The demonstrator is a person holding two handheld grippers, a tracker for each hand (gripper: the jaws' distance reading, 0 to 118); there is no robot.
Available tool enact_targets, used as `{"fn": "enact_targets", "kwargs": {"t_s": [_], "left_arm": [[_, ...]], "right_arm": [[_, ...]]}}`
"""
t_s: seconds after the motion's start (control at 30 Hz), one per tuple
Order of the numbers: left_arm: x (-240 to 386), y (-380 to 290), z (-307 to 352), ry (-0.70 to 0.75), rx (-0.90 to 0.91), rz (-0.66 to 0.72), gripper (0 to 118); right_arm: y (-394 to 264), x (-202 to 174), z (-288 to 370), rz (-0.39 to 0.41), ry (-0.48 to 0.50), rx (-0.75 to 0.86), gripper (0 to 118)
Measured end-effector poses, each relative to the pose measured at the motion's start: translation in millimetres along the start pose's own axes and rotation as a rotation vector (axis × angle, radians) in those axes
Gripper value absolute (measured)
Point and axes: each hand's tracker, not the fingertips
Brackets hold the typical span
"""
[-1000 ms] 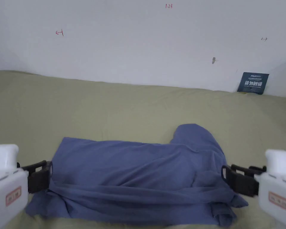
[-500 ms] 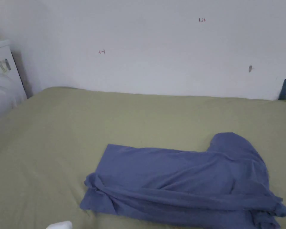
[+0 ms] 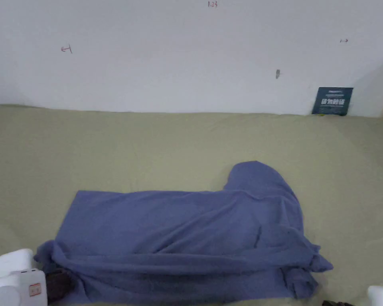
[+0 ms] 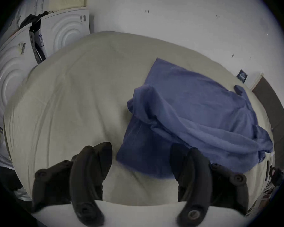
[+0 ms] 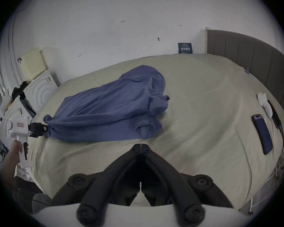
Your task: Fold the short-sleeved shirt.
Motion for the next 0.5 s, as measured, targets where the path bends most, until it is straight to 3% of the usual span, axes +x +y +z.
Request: {"fn": "enact_targets", "kwargs": {"t_s": [0.03,0.07,0.1,0.13,0.27,0.43,0.47,0.5], "left_arm": [[1,0,0,-0.003,0.011,-0.009,65],[-1,-4,4,0.048,0.042,-0.043,43],[-2,-4,8,0.031,0.065,-0.047,18],[-2,-3,11,-0.064,0.072,-0.017,8],[6,-7,34,-0.021,0.113,-0.05,8],[11,-4,41,-0.033,0.116,-0.06,8],[9,-3,41,-0.038,0.115,-0.057,8],[9,-4,43,-0.04,0.119,-0.055,8]], "right_arm": [[2,2,-7,0.007,0.007,-0.015,5],[4,4,-14,0.015,0.002,-0.032,21],[5,4,-22,0.028,0.003,-0.056,60],[6,4,-30,0.026,0.014,-0.075,77],[14,-1,-58,0.079,0.029,-0.054,78],[27,2,-104,0.049,-0.016,-0.118,76],[28,2,-109,0.055,-0.044,-0.154,69],[27,1,-111,0.058,-0.047,-0.141,30]]}}
